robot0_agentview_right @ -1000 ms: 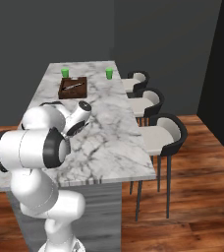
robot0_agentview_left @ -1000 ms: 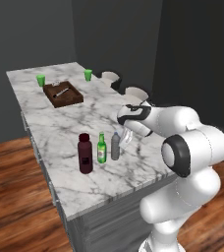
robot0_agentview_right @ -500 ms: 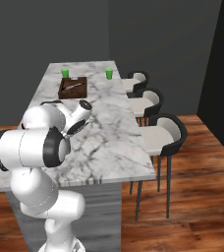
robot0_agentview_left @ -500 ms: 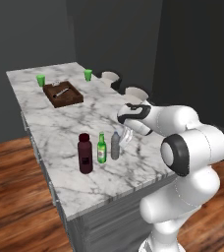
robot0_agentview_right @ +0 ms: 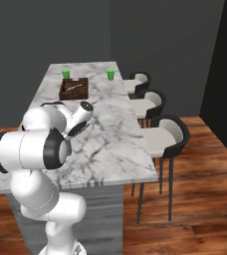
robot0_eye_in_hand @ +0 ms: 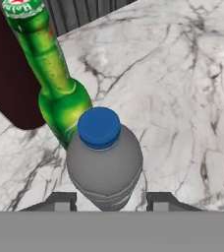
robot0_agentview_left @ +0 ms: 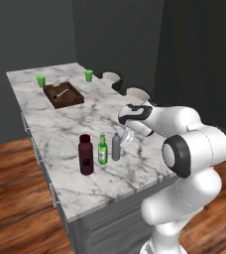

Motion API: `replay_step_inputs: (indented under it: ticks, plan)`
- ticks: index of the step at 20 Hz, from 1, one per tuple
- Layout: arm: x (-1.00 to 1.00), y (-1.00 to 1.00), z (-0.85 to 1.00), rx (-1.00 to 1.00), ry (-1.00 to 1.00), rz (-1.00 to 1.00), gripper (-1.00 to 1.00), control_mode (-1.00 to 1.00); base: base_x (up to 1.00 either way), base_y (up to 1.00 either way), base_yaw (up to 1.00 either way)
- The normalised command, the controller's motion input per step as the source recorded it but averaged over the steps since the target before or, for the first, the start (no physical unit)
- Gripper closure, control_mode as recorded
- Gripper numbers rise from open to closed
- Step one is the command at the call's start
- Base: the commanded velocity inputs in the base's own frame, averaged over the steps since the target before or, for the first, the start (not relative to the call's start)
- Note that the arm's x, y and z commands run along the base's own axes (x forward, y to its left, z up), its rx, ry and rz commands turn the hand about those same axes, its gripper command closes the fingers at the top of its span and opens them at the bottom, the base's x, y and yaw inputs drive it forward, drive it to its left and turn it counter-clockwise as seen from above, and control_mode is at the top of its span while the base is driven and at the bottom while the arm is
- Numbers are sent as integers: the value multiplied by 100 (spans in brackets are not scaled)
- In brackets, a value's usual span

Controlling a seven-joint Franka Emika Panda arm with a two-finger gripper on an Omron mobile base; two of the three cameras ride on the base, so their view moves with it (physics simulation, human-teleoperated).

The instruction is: Place the drinks on the dining counter in a tight cluster.

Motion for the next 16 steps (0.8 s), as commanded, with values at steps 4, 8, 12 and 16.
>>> replay_step_inputs:
  ticks: [4,8,12,16]
  plan:
    - [0,0,0,0,0,0,-100,-100,0,0,0]
    - [0,0,0,0,0,0,-100,-100,0,0,0]
    - [-2,-7,7,0,0,0,-100,-100,0,0,0]
    - [-21,-19,57,0,-3,-4,-100,-100,0,0,0]
